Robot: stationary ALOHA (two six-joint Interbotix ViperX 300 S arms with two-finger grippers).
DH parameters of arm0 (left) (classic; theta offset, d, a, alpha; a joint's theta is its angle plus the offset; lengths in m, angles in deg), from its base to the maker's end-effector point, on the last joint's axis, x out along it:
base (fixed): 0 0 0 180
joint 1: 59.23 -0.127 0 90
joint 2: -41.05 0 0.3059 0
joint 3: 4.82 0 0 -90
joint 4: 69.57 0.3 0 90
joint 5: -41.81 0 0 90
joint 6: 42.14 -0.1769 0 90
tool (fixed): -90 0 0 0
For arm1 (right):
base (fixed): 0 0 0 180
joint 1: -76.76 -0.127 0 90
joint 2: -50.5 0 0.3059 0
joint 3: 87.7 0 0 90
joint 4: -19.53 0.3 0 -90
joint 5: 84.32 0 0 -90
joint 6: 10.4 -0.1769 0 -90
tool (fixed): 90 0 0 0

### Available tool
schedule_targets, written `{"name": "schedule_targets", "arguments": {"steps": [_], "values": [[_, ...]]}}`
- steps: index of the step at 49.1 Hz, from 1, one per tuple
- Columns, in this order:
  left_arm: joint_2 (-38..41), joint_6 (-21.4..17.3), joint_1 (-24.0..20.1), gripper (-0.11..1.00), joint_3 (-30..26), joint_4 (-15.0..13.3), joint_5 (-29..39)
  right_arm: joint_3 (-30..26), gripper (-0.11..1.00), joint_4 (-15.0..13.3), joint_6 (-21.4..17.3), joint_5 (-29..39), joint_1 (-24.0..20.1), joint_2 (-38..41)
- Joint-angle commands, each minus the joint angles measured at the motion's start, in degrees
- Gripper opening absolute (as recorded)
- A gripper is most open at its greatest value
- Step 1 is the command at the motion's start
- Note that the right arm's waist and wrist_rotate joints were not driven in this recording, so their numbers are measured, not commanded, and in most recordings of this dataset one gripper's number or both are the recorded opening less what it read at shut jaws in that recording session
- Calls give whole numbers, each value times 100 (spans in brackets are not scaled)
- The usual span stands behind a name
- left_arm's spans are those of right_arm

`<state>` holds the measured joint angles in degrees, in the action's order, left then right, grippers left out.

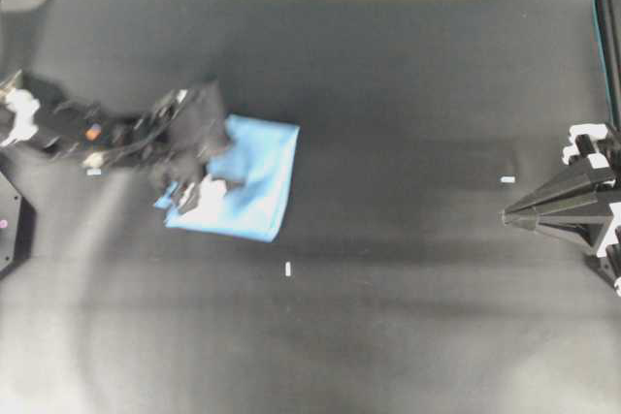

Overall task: Push a blue cloth with the left arm to wipe the desk.
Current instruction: 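Push the blue cloth with the left gripper toward the near-left table corner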

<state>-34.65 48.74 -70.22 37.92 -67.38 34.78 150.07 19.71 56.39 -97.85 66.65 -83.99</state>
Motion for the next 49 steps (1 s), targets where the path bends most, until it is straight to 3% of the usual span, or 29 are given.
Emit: {"name": "schedule_targets", "arguments": {"steps": [1,19,38,49], "values": [[-211,9,404,83,255,26,-35,-44,-1,0,0,-26,0,9],[-510,79,1635,83,650,26,-35,-62,-1,9,0,343,-9,-220],[-439,1257,3164,83,589,26,-18,-62,-1,35,0,431,-9,-334],[-343,1503,4034,83,536,26,-9,-62,-1,44,0,404,-9,-334]]}}
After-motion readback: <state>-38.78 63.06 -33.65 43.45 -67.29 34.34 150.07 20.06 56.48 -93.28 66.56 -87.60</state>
